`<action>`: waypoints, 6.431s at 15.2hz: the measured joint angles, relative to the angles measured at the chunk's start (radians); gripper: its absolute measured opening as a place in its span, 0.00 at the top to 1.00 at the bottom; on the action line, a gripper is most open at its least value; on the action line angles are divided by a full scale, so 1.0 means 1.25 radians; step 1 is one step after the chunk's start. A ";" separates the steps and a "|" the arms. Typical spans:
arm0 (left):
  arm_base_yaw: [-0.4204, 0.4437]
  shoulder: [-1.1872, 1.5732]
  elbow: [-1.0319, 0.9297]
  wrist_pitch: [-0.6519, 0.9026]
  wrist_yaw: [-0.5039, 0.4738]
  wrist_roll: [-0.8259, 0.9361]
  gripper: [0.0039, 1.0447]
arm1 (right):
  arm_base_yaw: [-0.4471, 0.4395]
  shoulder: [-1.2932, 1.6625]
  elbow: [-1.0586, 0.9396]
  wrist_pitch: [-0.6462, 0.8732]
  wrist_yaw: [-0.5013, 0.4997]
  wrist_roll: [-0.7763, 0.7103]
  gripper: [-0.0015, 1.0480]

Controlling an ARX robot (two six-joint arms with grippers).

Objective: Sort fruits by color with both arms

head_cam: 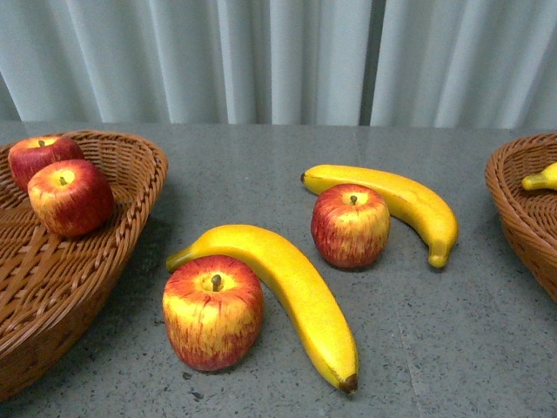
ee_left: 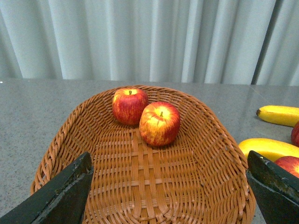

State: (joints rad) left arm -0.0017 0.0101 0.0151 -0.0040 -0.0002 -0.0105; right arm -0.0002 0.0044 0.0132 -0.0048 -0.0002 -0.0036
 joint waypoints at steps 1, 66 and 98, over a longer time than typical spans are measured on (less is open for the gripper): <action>0.000 0.000 0.000 0.000 0.000 0.000 0.06 | 0.000 0.000 0.000 0.000 0.000 0.000 0.06; -0.305 1.042 0.564 0.248 0.078 0.273 0.39 | 0.000 0.000 0.000 0.000 0.000 0.003 0.06; -0.401 1.565 0.938 0.125 0.241 0.267 0.06 | 0.000 0.000 0.000 0.000 0.000 0.003 0.06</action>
State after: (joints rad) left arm -0.5030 1.9663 1.1881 0.1524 0.3008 0.3233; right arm -0.0002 0.0044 0.0132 -0.0048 0.0002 -0.0002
